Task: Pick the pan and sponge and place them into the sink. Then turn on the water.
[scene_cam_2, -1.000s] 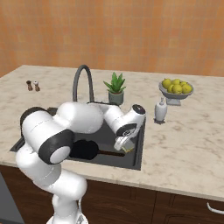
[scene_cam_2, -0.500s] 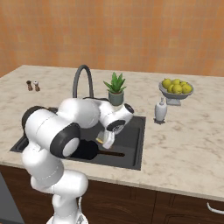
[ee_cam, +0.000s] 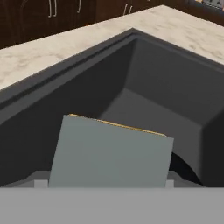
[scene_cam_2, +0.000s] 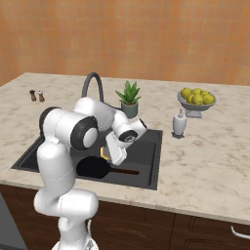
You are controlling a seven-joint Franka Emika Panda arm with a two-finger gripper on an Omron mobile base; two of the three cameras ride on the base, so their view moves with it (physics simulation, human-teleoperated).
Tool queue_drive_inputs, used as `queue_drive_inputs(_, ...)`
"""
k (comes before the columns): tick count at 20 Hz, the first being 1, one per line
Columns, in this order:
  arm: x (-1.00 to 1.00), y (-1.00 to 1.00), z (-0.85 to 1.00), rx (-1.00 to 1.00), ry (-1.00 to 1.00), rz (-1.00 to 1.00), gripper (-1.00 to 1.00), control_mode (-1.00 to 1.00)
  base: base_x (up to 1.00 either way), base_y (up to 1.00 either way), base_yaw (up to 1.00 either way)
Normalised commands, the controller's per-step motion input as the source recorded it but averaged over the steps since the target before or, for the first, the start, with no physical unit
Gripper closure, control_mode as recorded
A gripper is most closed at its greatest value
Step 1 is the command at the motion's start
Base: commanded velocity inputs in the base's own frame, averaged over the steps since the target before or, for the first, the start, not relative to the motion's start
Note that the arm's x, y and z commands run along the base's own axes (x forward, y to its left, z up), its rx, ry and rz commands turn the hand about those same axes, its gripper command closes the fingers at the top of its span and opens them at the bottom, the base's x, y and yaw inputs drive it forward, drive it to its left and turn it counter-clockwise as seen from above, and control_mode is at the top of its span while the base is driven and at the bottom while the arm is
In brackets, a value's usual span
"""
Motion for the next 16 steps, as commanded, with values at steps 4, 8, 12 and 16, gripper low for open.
queue_drive_inputs(4,0.26,0.57,-0.32,0.0,-0.01,0.02,1.0,-1.0,0.0,0.0,0.0)
queue_drive_inputs(8,0.08,0.13,-0.29,0.04,0.0,0.0,1.0,-1.0,0.0,0.0,0.0)
queue_drive_inputs(12,0.01,0.23,-0.37,0.06,-0.01,0.0,1.0,-1.0,0.0,0.0,0.0)
queue_drive_inputs(16,0.03,0.56,-0.35,0.0,-0.01,-0.04,1.0,-1.0,0.0,0.0,0.0)
